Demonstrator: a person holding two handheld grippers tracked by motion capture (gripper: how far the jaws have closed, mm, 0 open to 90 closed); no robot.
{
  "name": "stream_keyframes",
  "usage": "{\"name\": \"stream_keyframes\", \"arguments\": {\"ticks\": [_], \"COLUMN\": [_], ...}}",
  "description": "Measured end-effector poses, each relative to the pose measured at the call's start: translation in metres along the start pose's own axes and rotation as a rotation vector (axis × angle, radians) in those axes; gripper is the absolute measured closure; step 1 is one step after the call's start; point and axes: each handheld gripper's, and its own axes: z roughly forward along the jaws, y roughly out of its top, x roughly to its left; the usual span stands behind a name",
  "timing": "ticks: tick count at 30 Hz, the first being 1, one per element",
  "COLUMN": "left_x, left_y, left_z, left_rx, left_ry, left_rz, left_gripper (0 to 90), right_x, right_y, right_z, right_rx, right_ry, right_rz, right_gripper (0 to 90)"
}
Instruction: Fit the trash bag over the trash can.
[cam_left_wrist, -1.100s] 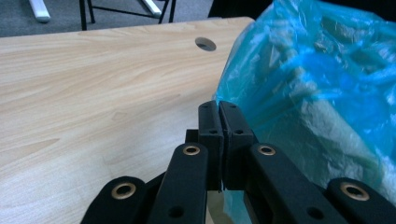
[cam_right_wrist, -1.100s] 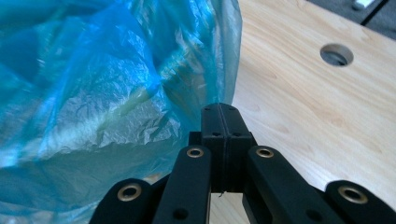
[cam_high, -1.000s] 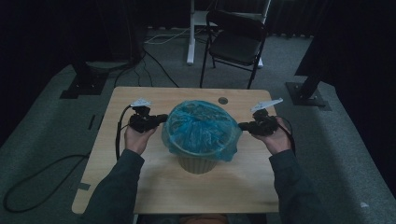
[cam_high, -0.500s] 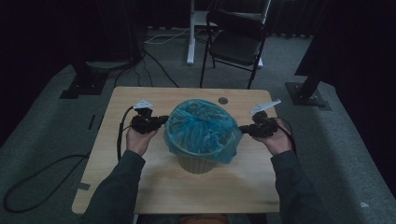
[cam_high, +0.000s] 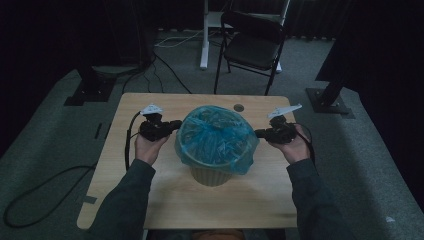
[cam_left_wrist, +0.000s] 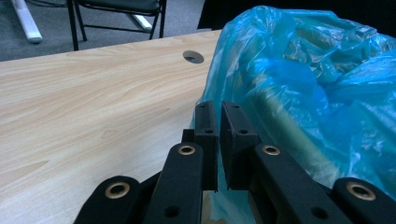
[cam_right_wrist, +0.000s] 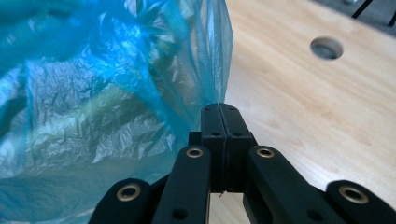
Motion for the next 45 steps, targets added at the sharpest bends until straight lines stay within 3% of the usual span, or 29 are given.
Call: {"name": "stream_keyframes", "arguments": {"ticks": [3,10,21,25,28,38,45], "left_x": [0.0,-0.001,0.0,-0.001,-0.001,-0.003,-0.003], "left_y": [0.0,0.002,0.003,0.003,0.003,0.002,0.0], "left_z": [0.001,0.003,0.009,0.014,0.015,0.017,0.015], "left_rx": [-0.007,-0.01,-0.004,0.004,0.007,0.011,0.014], "left_ry": [-0.009,-0.011,-0.01,-0.015,-0.016,-0.025,-0.032], "left_rz": [-0.004,-0.007,-0.004,-0.001,0.001,0.004,0.011], "left_gripper": [84.7,84.7,85.1,85.2,85.3,85.2,84.6], "right_x": [0.001,0.008,0.008,0.006,0.005,-0.002,-0.008], "right_y": [0.008,0.028,0.046,0.049,0.049,0.042,0.027], "right_z": [-0.008,-0.009,0.014,0.017,0.017,0.026,0.028], "right_rx": [-0.058,-0.147,-0.149,-0.155,-0.158,-0.063,0.028], "right_ry": [-0.02,-0.006,0.024,0.055,0.052,-0.003,0.011], "right_rz": [0.009,-0.018,-0.002,0.015,0.023,0.018,0.035], "right_gripper": [82.2,74.7,74.6,83.3,88.0,90.0,90.0]}}
